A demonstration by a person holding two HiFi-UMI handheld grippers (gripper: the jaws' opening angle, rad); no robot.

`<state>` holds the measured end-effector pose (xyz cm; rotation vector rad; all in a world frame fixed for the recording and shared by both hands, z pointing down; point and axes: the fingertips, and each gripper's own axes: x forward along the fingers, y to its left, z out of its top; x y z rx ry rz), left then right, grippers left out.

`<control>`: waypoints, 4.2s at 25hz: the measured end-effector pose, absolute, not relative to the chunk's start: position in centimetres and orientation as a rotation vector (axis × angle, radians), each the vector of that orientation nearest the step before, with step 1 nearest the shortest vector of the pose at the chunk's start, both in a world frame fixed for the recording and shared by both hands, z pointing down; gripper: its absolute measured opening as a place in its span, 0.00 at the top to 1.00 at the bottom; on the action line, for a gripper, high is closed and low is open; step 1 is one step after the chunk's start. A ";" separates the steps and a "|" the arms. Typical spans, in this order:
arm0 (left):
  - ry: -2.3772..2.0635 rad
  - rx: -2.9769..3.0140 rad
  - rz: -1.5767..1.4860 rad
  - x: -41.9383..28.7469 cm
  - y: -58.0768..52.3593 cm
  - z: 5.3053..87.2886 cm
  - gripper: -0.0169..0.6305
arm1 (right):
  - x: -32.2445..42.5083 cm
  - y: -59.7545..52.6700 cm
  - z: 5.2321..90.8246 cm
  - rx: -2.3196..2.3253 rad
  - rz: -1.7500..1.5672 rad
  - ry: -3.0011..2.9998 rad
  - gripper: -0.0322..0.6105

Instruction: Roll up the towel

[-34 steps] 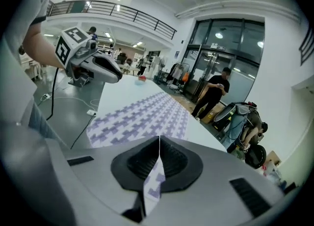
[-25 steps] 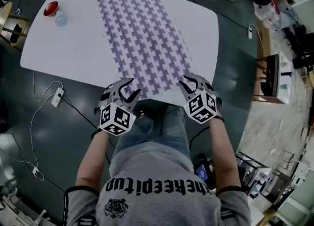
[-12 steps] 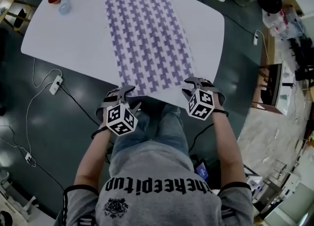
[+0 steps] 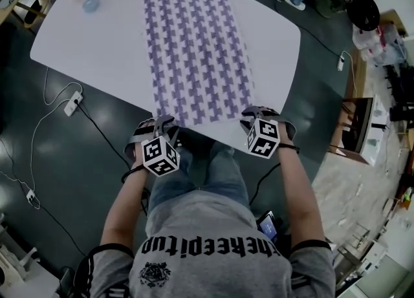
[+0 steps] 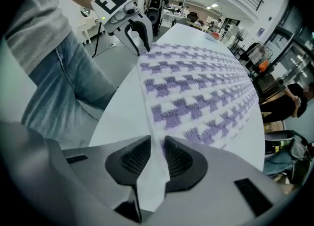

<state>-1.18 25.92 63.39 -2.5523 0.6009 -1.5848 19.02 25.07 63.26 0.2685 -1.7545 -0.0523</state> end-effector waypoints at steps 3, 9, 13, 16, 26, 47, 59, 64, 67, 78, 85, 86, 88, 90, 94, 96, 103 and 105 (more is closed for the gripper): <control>0.601 -2.552 -1.589 -1.2 24.4 62.8 0.90 | 19.2 23.7 63.1 0.269 -0.078 -1.759 0.90; 0.495 -2.565 -1.610 -1.4 23.8 61.6 0.92 | 18.9 23.3 62.1 0.251 -0.078 -1.789 0.90; 0.364 -2.608 -1.641 -2.2 24.4 61.4 0.92 | 18.1 24.0 61.7 0.205 -0.026 -1.822 0.90; 0.276 -2.645 -1.661 -2.4 25.3 61.7 0.91 | 18.1 24.9 62.2 0.189 0.007 -1.827 0.90; 0.219 -2.837 -1.601 -2.8 24.7 59.6 0.91 | 17.7 21.6 59.7 0.315 -0.006 -1.855 0.90; 0.183 -2.739 -1.562 -2.5 24.1 58.0 0.74 | 16.9 15.8 61.7 0.387 -0.048 -1.777 0.90; 0.549 -2.732 -1.585 -5.7 21.9 59.6 0.68 | 17.0 15.9 61.6 0.389 -0.059 -1.777 0.90; 0.766 -2.790 -1.551 -7.6 17.9 59.4 0.72 | 17.2 15.4 61.6 0.436 -0.045 -1.791 0.90; 0.796 -2.766 -1.619 -8.3 16.9 60.3 0.72 | 16.9 14.8 61.1 0.482 -0.030 -1.803 0.90; 0.988 -2.761 -1.542 -8.9 16.0 59.8 0.72 | 17.0 13.7 62.1 0.563 -0.058 -1.737 0.90; 1.416 -3.101 -1.209 -10.8 14.7 57.1 0.72 | 16.6 13.7 61.3 0.585 -0.027 -1.779 0.90; 1.387 -3.105 -1.255 -11.0 15.0 57.4 0.72 | 16.5 13.7 61.2 0.583 -0.023 -1.787 0.90; 1.157 -2.980 -1.501 -10.9 16.3 58.9 0.72 | 16.1 13.9 60.8 0.569 -0.023 -1.811 0.90; 0.926 -2.790 -1.682 -10.4 17.6 60.3 0.72 | 15.7 14.1 60.1 0.561 -0.027 -1.851 0.90; 0.974 -2.754 -1.679 -9.9 17.1 60.9 0.72 | 16.1 13.5 57.8 0.658 0.025 -1.926 0.90; 1.085 -2.846 -1.617 -10.2 16.6 60.8 0.72 | 16.7 12.8 56.5 0.764 0.103 -1.974 0.90; 1.090 -2.828 -1.570 -10.5 16.5 60.2 0.73 | 18.3 14.0 55.0 0.743 0.039 -1.958 0.90; 1.060 -2.822 -1.486 -9.8 16.4 59.1 0.73 | 17.0 15.9 55.2 0.633 0.006 -2.005 0.90</control>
